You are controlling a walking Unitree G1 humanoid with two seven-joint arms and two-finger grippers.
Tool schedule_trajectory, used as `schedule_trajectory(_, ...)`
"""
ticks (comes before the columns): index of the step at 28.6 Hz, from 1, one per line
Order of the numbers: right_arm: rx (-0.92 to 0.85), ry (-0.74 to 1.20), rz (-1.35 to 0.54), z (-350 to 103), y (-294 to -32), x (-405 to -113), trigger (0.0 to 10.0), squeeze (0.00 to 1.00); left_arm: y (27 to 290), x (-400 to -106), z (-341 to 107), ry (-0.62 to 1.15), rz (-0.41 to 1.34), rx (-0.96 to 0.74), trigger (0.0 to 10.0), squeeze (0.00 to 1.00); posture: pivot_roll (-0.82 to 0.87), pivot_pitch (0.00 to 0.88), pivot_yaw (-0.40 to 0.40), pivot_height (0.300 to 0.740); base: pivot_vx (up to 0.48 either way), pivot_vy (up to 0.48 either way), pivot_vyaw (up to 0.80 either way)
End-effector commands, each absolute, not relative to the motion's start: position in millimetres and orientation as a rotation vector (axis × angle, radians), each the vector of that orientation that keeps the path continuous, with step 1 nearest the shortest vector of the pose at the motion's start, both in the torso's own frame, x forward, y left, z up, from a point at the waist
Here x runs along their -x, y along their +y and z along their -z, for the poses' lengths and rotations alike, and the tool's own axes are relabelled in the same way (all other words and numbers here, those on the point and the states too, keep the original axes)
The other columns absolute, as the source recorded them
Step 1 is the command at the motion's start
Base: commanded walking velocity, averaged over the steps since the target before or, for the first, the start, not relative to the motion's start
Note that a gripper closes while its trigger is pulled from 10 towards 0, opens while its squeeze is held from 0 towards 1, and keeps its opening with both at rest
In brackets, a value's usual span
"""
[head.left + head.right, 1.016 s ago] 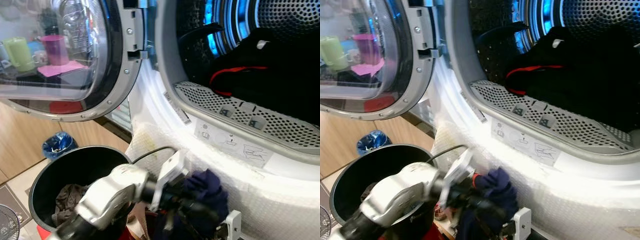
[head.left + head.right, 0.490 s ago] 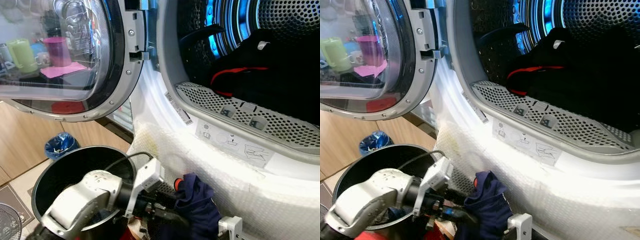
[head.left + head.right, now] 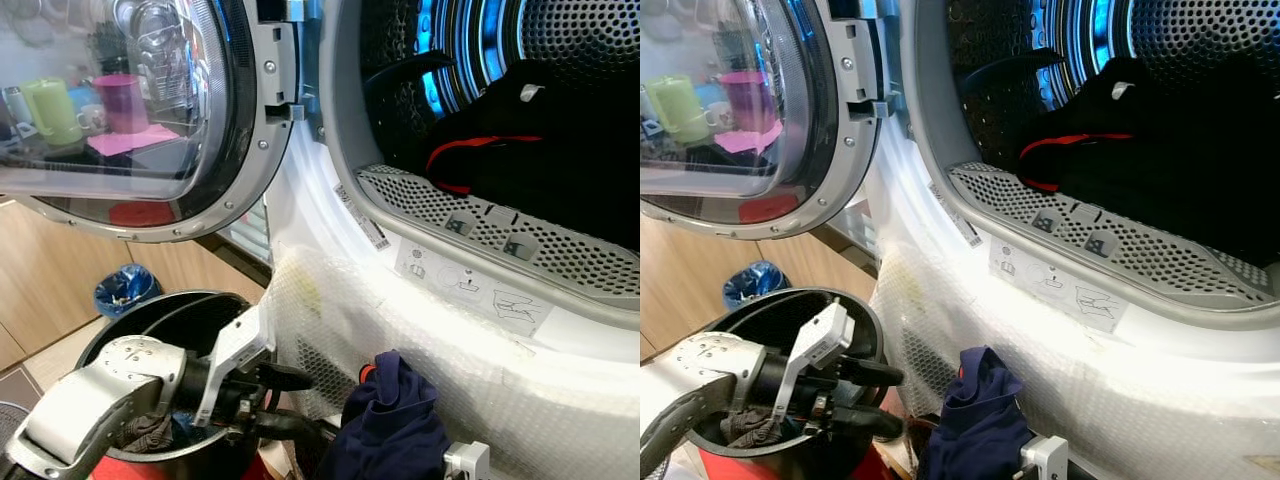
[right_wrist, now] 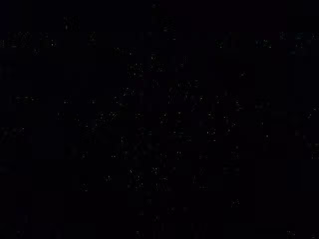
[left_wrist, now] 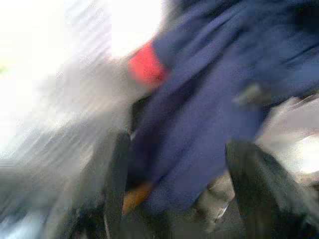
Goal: Clothes washing
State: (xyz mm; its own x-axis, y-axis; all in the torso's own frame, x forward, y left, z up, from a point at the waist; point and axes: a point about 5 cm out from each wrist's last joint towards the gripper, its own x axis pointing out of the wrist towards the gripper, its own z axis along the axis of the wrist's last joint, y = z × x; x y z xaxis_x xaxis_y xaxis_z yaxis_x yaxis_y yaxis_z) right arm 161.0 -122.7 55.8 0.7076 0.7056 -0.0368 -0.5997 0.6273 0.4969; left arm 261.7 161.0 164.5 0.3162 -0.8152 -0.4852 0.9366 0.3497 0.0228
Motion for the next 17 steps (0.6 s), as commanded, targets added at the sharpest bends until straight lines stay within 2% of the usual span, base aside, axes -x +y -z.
schedule_trajectory(1, -0.477, 0.185, -0.790, -68, -122, -162, 0.0, 0.00, 173, -273, -152, 0.452, 1.043, -0.395, 10.0, 1.00, 0.21, 0.023, -0.016, 0.740, 0.000, 0.000, 0.00)
schedule_trajectory(5, -0.470, 0.191, -0.826, -73, -123, -155, 0.0, 0.00, 190, -296, -125, 0.457, 0.736, -0.421, 10.0, 1.00, 0.20, 0.026, -0.018, 0.740, 0.000, 0.000, 0.00)
schedule_trajectory(8, -0.475, 0.192, -0.850, -75, -122, -150, 0.0, 0.00, 197, -304, -122, 0.424, 0.622, -0.431, 10.0, 1.00, 0.20, 0.026, -0.018, 0.740, 0.000, 0.000, 0.00)
schedule_trajectory(10, -0.463, 0.202, -0.898, -80, -120, -141, 0.0, 0.00, 206, -317, -121, 0.344, 0.441, -0.411, 10.0, 1.00, 0.20, 0.024, -0.019, 0.740, 0.000, 0.000, 0.00)
schedule_trajectory(11, -0.458, 0.200, -0.926, -84, -118, -137, 0.0, 0.00, 208, -319, -121, 0.328, 0.407, -0.410, 10.0, 0.47, 0.19, 0.020, -0.019, 0.740, 0.000, 0.000, 0.00)
schedule_trajectory(12, -0.457, 0.198, -0.945, -87, -117, -135, 0.0, 0.00, 210, -320, -120, 0.323, 0.389, -0.406, 10.0, 0.47, 0.19, 0.020, -0.019, 0.740, 0.000, 0.000, 0.00)
schedule_trajectory(13, -0.456, 0.186, -0.973, -93, -116, -132, 0.0, 0.00, 211, -323, -119, 0.305, 0.363, -0.379, 10.0, 0.00, 0.19, 0.020, -0.019, 0.740, 0.000, 0.000, 0.00)
schedule_trajectory(17, -0.484, 0.077, -1.134, -129, -102, -122, 0.0, 0.00, 211, -328, -117, 0.233, 0.312, -0.332, 10.0, 0.00, 0.17, 0.007, -0.016, 0.740, 0.000, 0.000, 0.00)
